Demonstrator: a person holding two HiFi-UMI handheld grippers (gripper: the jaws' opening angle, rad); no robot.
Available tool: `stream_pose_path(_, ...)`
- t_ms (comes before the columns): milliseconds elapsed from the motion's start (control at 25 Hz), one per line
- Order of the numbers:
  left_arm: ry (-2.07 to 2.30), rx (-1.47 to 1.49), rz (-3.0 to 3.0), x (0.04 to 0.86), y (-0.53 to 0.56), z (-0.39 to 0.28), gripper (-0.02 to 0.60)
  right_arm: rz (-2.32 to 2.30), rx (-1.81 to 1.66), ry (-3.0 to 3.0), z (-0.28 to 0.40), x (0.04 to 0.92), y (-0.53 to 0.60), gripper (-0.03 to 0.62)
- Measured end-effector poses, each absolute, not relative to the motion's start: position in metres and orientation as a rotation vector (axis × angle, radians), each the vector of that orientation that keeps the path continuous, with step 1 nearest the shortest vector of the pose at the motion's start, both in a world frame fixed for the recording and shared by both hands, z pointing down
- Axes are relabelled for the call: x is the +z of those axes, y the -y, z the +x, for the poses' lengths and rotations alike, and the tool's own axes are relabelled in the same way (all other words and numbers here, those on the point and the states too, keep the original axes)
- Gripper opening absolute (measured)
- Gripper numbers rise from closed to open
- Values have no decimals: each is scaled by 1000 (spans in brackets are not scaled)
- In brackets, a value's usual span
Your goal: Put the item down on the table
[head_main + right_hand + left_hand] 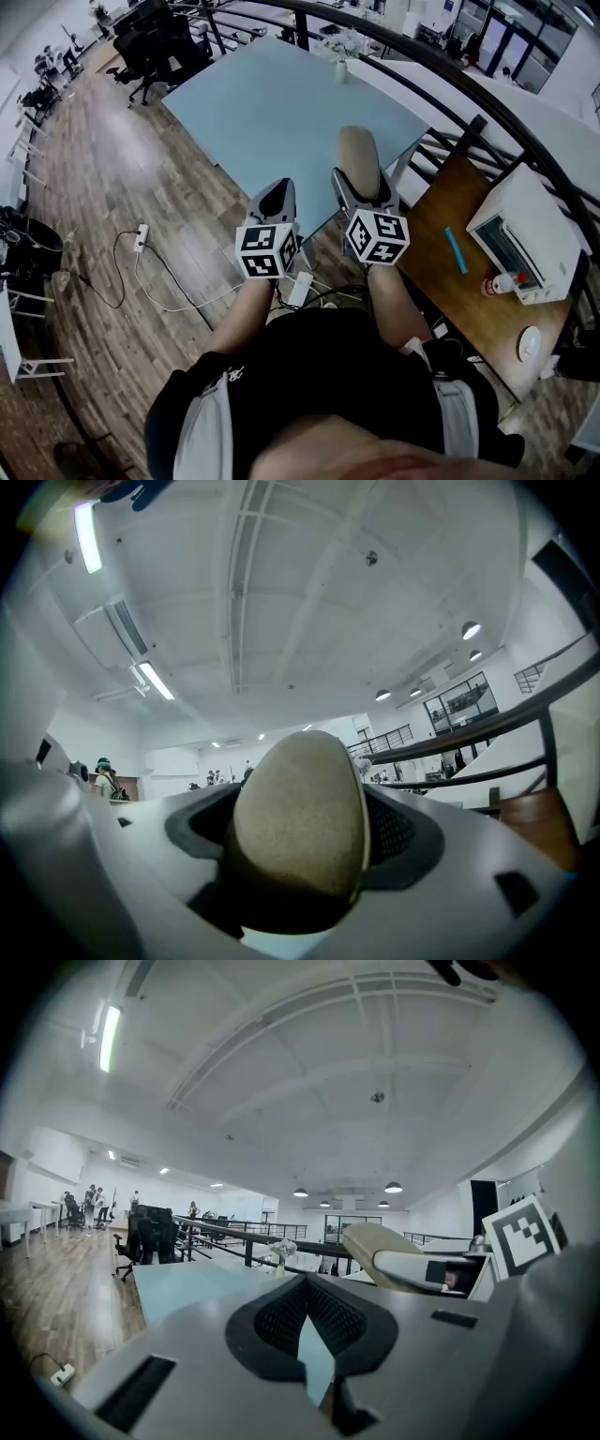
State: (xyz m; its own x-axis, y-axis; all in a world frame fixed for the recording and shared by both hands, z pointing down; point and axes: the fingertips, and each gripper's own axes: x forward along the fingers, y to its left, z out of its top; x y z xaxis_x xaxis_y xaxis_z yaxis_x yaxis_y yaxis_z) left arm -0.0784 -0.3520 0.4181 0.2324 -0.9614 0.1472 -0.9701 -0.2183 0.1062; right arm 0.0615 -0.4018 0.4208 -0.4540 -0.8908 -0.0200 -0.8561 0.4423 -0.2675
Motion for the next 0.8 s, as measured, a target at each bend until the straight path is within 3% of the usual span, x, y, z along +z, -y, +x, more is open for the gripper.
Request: stream_pose_path(800, 1932, 81, 2206, 436, 394, -120, 8, -1614, -526, -2751, 10, 536, 503, 393)
